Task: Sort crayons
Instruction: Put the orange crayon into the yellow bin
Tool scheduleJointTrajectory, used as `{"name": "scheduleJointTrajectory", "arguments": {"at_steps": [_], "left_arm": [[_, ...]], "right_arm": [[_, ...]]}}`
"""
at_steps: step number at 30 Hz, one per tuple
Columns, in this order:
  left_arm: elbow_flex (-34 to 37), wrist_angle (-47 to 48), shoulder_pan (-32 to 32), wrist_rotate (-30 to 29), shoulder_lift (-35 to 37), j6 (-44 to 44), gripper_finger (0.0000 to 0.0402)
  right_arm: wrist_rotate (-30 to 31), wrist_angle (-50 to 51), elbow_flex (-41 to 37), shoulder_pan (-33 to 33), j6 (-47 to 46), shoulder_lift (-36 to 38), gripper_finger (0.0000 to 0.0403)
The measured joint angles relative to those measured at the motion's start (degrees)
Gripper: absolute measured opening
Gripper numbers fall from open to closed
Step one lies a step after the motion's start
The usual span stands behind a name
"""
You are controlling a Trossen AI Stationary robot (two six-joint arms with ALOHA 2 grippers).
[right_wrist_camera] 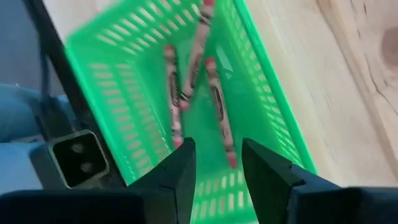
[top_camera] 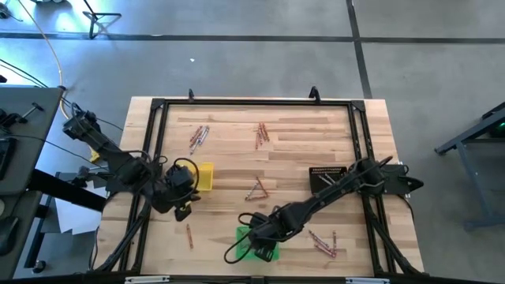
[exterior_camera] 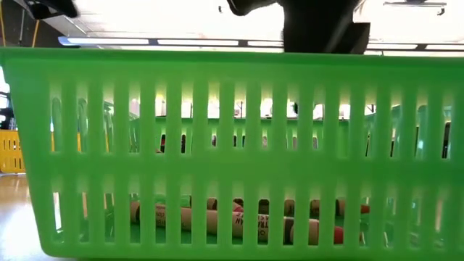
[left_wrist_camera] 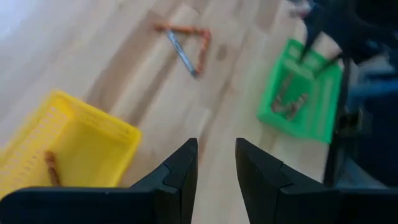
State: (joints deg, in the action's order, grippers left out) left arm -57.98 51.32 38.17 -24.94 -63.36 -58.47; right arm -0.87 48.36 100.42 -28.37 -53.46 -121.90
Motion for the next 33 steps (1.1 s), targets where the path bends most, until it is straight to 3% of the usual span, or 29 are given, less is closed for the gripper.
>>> {"name": "scheduleJointTrajectory", "arguments": {"at_steps": [7,17,21,29,33], "left_arm": [[0.00,8.77,1.16,6.48,-0.12,-5.86,0.0095],[6.80,10.37,5.99,7.55,-3.92,-38.61,0.0095],[8.83,5.25,8.71,11.32,-8.74,-47.99,0.0095],[8.83,-9.87,11.75,11.95,-18.81,-57.32,0.0095],[8.83,-14.16,12.47,17.63,-23.51,-60.88,0.0096]], "right_arm": [[-1.19,7.06,0.04,1.85,6.41,1.98,0.0115],[3.39,26.06,0.08,3.46,11.59,6.03,0.0112],[5.65,32.40,0.00,3.42,13.06,8.04,0.0112],[9.83,40.54,0.02,4.95,18.81,11.50,0.0112],[10.67,41.62,0.00,5.94,21.02,12.22,0.0112]]}}
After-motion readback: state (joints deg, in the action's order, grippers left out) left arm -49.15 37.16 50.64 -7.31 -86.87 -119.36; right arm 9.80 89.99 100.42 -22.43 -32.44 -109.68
